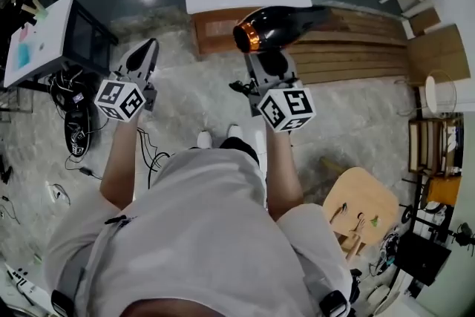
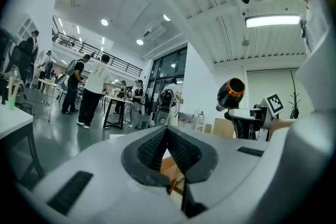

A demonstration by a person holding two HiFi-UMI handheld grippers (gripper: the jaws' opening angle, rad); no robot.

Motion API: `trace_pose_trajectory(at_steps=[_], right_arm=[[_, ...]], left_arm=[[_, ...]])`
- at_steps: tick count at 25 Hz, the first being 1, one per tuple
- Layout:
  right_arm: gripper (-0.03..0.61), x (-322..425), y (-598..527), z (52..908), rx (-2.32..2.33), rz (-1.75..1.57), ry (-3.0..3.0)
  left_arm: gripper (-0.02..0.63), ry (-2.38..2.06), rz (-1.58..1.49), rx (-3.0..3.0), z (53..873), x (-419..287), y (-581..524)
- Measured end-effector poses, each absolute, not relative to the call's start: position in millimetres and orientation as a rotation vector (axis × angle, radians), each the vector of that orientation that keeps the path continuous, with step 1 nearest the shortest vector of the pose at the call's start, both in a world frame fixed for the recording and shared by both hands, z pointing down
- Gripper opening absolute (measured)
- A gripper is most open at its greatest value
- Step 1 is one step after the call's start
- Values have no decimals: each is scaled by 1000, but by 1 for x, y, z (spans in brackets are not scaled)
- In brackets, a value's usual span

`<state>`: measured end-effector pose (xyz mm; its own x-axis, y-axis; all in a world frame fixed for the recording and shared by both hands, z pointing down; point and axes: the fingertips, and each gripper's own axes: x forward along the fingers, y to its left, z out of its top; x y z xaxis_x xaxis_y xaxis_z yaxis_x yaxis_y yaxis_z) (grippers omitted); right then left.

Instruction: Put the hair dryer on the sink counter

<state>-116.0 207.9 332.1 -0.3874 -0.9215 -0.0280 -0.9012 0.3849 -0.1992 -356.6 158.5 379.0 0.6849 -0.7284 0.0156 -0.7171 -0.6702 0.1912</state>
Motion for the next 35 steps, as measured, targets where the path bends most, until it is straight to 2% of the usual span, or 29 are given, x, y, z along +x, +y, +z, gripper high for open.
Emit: trace_pose_trajectory(at_steps=[10, 23, 35], right_arm=[[184, -74, 207, 331, -1654, -222, 2478], [184, 36, 177, 345, -1521, -275, 2558], [184, 106, 157, 353, -1451, -289, 2636]], left_arm=[[-2, -1163, -64, 2728, 379, -312, 158], [-2, -1244, -33, 2689, 380, -188, 147], [-2, -1322, -35, 2636, 378, -108, 142]])
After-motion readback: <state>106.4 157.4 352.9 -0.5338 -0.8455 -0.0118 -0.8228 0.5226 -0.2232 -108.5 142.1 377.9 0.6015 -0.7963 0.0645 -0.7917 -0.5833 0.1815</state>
